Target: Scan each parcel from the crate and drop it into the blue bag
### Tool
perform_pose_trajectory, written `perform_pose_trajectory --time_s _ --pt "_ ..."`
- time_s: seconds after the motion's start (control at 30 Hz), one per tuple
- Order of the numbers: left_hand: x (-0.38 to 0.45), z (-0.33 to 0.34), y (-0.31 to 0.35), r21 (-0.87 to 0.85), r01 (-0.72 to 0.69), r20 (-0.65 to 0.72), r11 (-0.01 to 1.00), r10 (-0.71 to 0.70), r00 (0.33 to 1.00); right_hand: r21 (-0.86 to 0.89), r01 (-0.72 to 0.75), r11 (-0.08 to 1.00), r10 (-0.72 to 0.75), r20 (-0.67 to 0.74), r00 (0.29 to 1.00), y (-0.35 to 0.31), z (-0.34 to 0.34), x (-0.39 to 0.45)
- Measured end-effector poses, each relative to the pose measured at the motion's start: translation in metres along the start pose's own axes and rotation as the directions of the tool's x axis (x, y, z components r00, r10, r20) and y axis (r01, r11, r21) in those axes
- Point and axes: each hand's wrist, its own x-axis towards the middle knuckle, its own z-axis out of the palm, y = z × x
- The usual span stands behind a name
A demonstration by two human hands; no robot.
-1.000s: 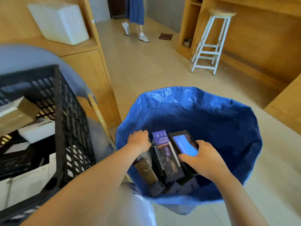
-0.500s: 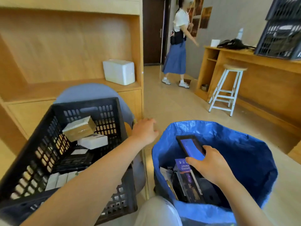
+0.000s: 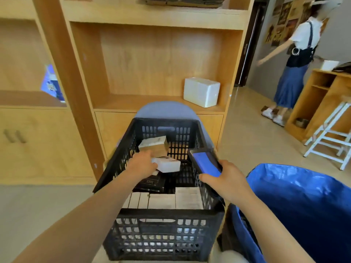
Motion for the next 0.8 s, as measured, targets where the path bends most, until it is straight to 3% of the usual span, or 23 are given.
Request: perform_pose_trajectory --time_s 0.13,0.3,0.47,0.6,0.67,0.8 --pt "0.008 0.007 -0.045 0.024 0.065 0.192 0.998 -0.069 0.979 -0.017 0.065 0.998 -0.064 0.055 0.996 -0.022 0.043 0.027" --pt "0.018 0.027 -0.059 0.11 0.049 0.479 0.993 -0.096 0.872 -0.043 0.038 0.998 -0.032 0.134 0.991 -0.017 0.086 0.046" --pt "0.038 0.043 -0.06 0.246 -0.197 0.543 0.949 0.033 0.839 -0.024 -0.007 1.0 0.01 0.104 0.995 -0.002 0.088 0.056" --pt "0.046 0.064 -0.058 0.452 -0.391 0.592 0.802 0.058 0.804 -0.05 -0.01 0.999 0.016 0.114 0.993 0.005 0.094 0.056" --pt "0.052 0.074 -0.06 0.53 -0.434 0.586 0.728 0.056 0.808 -0.036 -0.012 0.999 0.016 0.109 0.994 0.007 0.095 0.055" --pt "0.063 0.083 -0.066 0.564 -0.462 0.587 0.684 0.062 0.807 -0.024 -0.02 1.0 0.023 0.116 0.993 0.008 0.095 0.055"
